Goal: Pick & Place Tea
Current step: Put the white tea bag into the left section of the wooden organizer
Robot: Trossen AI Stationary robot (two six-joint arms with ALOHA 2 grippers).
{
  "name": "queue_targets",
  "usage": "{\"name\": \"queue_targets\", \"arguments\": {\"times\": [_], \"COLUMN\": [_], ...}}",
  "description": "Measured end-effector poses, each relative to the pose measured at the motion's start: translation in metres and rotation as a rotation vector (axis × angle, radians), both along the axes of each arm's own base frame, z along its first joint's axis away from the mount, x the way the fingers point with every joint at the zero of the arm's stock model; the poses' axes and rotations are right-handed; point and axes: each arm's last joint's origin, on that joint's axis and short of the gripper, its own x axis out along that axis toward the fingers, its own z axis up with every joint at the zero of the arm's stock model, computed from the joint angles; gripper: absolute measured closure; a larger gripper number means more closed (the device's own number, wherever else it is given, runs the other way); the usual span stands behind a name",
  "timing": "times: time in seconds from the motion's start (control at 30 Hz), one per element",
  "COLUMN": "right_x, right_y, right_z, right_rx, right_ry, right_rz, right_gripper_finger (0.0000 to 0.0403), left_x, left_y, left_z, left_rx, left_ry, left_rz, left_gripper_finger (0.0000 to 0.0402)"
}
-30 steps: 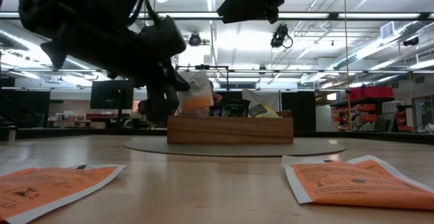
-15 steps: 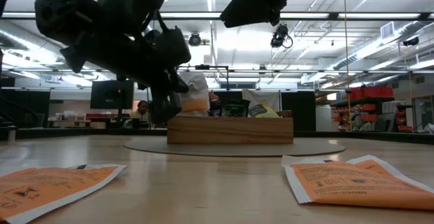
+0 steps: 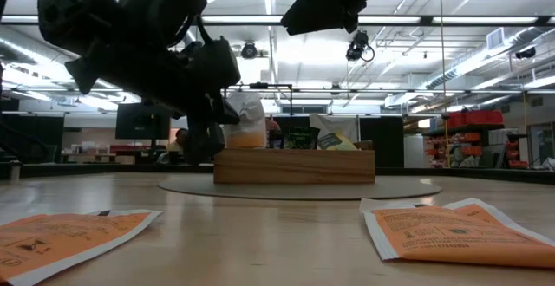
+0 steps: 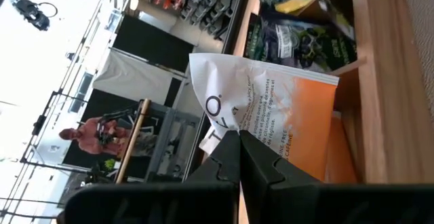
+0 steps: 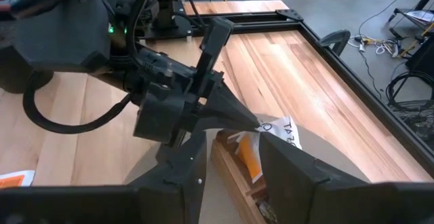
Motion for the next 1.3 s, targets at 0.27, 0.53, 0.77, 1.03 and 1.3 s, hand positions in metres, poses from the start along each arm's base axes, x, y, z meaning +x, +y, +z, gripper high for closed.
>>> {"name": "queue_targets", "arguments": {"times": [0.27,0.53,0.77,1.03,1.3], "right_x": [0.0001,0.0002,0.0002,0.0002,0.0002], "right_y": [0.0004,0.0009,0.0009,0.0009,0.0009], "right_z": [0.0001,0.0001,0.0001,0.0,-0.0001], "right_rx": [0.008,0.018,0.019,0.02,0.019], "right_ry": [-0.002,-0.002,-0.002,-0.002,0.0], "right_rz": [0.006,0.021,0.021,0.02,0.02], "right_gripper_finger": [0.0259,0.0259,0.0259,0.0259,0.0259], "left_x": [0.0006,-0.0001,0.0005,0.0003,-0.0004], "left_y": [0.0046,0.0045,0.0031,0.0032,0.0039], "left_z": [-0.0001,-0.0018,-0.0024,-0.0028,-0.0017], "left_rx": [0.003,0.0,-0.043,-0.045,-0.021], "left_ry": [0.007,0.028,0.0,0.001,-0.012], "left_rz": [0.014,0.004,-0.026,-0.024,0.016], "left_gripper_finger": [0.0399,0.0399,0.0378,0.0319,0.0268]}}
